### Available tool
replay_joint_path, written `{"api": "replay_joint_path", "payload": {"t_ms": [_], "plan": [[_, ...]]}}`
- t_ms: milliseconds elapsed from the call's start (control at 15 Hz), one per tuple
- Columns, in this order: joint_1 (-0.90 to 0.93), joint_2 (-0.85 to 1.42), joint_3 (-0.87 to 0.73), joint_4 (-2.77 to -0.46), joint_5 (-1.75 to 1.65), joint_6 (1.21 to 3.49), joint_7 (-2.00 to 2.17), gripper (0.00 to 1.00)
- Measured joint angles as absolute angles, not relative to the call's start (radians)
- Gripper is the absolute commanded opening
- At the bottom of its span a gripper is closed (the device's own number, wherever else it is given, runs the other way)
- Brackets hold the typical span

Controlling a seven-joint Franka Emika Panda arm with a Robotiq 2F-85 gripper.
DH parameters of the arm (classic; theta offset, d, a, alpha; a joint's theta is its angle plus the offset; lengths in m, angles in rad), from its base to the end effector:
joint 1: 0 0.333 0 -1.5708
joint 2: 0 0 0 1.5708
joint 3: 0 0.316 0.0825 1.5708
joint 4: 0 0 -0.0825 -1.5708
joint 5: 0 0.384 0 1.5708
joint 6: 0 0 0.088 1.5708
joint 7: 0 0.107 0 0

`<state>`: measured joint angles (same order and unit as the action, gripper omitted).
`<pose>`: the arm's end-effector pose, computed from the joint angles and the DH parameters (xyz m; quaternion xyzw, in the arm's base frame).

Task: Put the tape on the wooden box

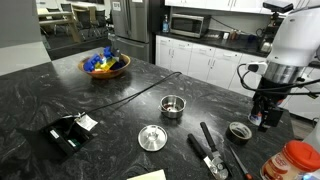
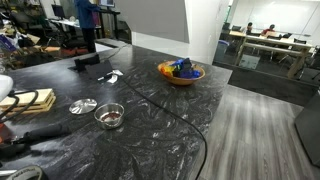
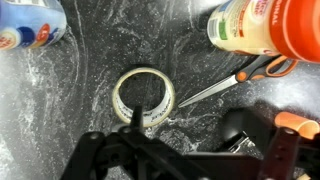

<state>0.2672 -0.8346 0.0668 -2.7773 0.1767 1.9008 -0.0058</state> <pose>0.2733 0.1068 0.4330 -0.9899 -0.1274 0.0293 0.0543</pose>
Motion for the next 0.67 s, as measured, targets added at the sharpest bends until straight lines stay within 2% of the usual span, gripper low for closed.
{"api": "replay_joint_path", "payload": {"t_ms": [667], "plan": [[0.238, -0.691, 0.109, -2.779, 0.241, 2.045, 0.109, 1.0]]}}
